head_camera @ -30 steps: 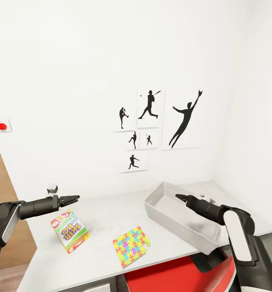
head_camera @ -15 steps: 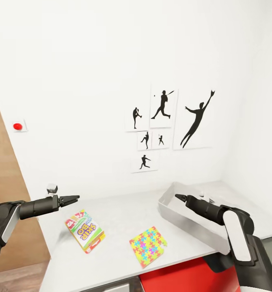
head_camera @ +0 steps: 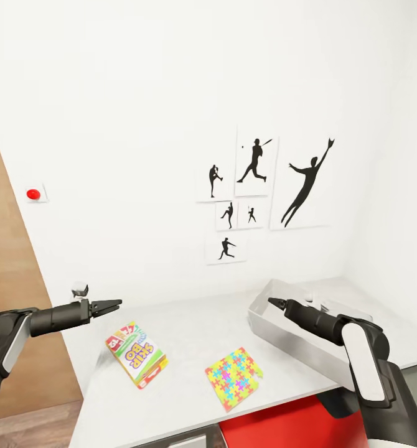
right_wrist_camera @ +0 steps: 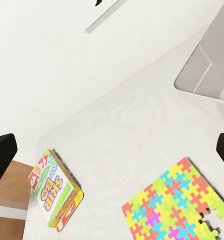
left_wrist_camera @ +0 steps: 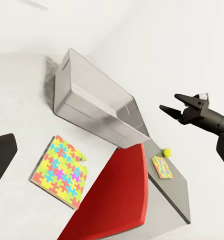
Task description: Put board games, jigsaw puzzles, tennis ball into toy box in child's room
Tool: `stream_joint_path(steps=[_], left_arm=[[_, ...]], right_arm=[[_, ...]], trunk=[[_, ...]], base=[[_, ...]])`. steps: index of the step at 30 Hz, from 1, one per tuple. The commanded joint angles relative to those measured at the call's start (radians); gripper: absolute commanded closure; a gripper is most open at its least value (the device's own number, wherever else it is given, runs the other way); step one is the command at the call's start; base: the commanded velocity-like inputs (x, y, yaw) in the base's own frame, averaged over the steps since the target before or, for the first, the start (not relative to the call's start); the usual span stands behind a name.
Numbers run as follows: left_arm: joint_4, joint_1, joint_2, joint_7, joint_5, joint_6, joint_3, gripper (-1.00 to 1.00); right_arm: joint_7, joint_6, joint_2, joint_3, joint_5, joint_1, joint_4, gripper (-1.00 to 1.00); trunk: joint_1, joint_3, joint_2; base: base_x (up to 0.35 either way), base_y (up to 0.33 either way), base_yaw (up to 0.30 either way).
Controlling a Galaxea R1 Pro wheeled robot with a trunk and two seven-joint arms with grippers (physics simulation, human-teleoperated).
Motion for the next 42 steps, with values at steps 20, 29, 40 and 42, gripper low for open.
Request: stream_joint_path(steps=[20, 29, 40, 42], left_arm=[[0.000, 0.000, -0.001, -0.002, 0.003, 0.010, -0.001, -1.00], [0.000, 0.000, -0.001, -0.002, 0.002, 0.010, 0.000, -1.00], [0.000, 0.000, -0.001, -0.002, 0.001, 0.010, 0.000, -1.00], [0.000, 0.000, 0.000, -0.002, 0.001, 0.010, 0.000, -1.00]], right_arm=[[-0.005, 0.005, 0.004, 0.004, 0.000, 0.000, -0.001, -1.00], [-0.007, 0.005, 0.004, 0.007, 0.004, 0.000, 0.000, -1.00], [-0.004, 0.004, 0.004, 0.005, 0.003, 0.000, 0.000, -1.00], [-0.004, 0.004, 0.004, 0.005, 0.003, 0.000, 0.000, -1.00]], trunk=[[0.000, 0.000, -0.001], [0.000, 0.000, -0.001], [0.000, 0.000, -0.001], [0.000, 0.000, -0.001]], base=[[-0.053, 0.022, 0.000], [-0.132, 0.140, 0.000], [-0.019, 0.021, 0.020], [-0.002, 0.056, 0.189]])
